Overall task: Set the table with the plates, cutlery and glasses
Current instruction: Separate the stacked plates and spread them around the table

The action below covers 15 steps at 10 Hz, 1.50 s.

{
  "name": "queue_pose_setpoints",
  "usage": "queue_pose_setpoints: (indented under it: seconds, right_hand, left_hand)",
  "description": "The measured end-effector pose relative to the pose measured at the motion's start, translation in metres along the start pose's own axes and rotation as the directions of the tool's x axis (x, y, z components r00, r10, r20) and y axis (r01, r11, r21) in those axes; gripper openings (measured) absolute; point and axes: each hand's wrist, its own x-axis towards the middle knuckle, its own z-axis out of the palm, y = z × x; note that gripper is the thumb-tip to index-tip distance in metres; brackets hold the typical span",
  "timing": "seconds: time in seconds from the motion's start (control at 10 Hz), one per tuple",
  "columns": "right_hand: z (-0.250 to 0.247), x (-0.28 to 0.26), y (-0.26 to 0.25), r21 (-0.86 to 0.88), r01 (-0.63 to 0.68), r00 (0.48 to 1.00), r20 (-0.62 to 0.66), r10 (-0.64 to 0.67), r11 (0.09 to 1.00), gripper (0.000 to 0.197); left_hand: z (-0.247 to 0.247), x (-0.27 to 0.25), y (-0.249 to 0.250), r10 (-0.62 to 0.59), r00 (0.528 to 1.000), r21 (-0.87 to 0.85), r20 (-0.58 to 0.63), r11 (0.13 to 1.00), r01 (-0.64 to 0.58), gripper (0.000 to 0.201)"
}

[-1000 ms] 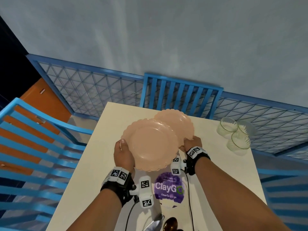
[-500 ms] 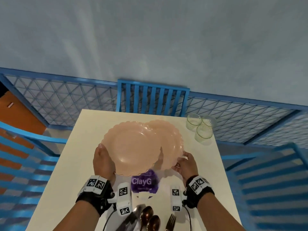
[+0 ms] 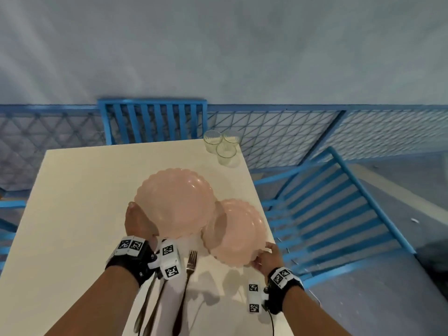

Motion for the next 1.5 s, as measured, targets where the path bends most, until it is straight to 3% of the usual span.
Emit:
queue_pose_setpoints:
  seconds: [0.1,0.2,0.3,0.4,0.5,0.6,0.7,0.8,0.9,1.0,1.1,1.2,1.3,1.4,1.5]
  right_hand:
    - [-0.009,0.005,0.010,0.018,-0.014,1.000,-0.014,0.015,1.000,0.049]
    - [-0.011,0.009,0.013,0.028,-0.009,1.000,-0.027,0.010,1.000,0.047]
    - [-0.012,0.012,0.016,0.023,-0.008,1.000,-0.025,0.008,1.000,0.046]
    - [-0.012,0.017,0.018,0.042,-0.018,1.000,-0.023,0.019,0.999,0.045]
    - [-0.010,0.026,0.022,0.078,-0.031,0.999,-0.039,0.034,0.996,0.043]
    - [-0.009,0.032,0.022,0.084,-0.025,1.000,-0.006,0.026,0.996,0.048]
    - [-0.011,0.030,0.021,0.052,-0.028,0.999,0.025,0.027,0.998,0.051]
    - [-0.010,0.007,0.010,-0.097,-0.004,0.997,-0.075,-0.004,0.995,0.041]
    - [0.008,-0.028,-0.009,-0.520,0.326,0.882,-0.133,-0.452,0.789,0.039]
    - [0.064,-0.074,-0.039,-0.456,0.528,0.842,0.175,-0.510,0.716,0.019]
    - [0.138,-0.099,-0.061,-0.255,0.479,0.825,0.456,-0.332,0.840,0.017]
    - [0.198,-0.100,-0.073,-0.266,0.555,0.771,0.519,-0.368,0.788,0.025]
    - [0.238,-0.086,-0.083,-0.320,0.538,0.813,0.441,-0.381,0.780,0.020]
    - [0.270,-0.060,-0.096,-0.318,0.484,0.856,0.366,-0.366,0.815,0.017]
    - [0.294,-0.028,-0.110,-0.217,0.342,0.919,0.280,-0.278,0.914,0.022]
  left_hand:
    - [0.006,-0.015,0.006,-0.144,0.987,-0.150,0.065,0.977,0.153,0.062]
    - [0.004,-0.020,-0.001,-0.125,0.992,-0.128,0.029,0.983,0.128,0.051]
    - [0.002,-0.023,-0.013,0.067,0.997,-0.013,-0.044,0.998,-0.067,0.045]
    - [0.006,0.005,-0.028,-0.031,0.999,-0.201,-0.014,0.979,0.027,0.060]
    - [0.005,0.002,-0.032,0.063,0.998,-0.124,-0.019,0.990,-0.064,0.081]
    - [0.002,-0.013,-0.023,0.027,0.998,-0.112,-0.049,0.993,-0.033,0.051]
    - [-0.004,-0.015,-0.023,0.126,0.988,-0.008,-0.090,0.992,-0.128,0.053]
    - [-0.013,-0.014,-0.019,0.057,0.992,-0.082,-0.112,0.994,-0.066,0.081]
    - [-0.028,-0.024,-0.008,0.040,0.994,-0.176,-0.102,0.983,-0.057,0.059]
    - [-0.045,-0.022,0.002,-0.063,0.996,-0.319,-0.055,0.947,0.043,0.047]
    - [-0.058,-0.017,0.011,0.026,0.994,-0.333,-0.107,0.941,-0.060,0.040]
    - [-0.069,-0.001,0.017,0.058,0.987,-0.344,-0.152,0.933,-0.108,0.041]
    - [-0.082,0.020,0.022,0.043,0.986,-0.391,-0.161,0.915,-0.104,0.040]
    - [-0.097,0.041,0.029,0.041,0.968,-0.393,-0.248,0.909,-0.139,0.043]
    - [-0.118,0.062,0.036,0.003,0.940,-0.384,-0.342,0.912,-0.143,0.054]
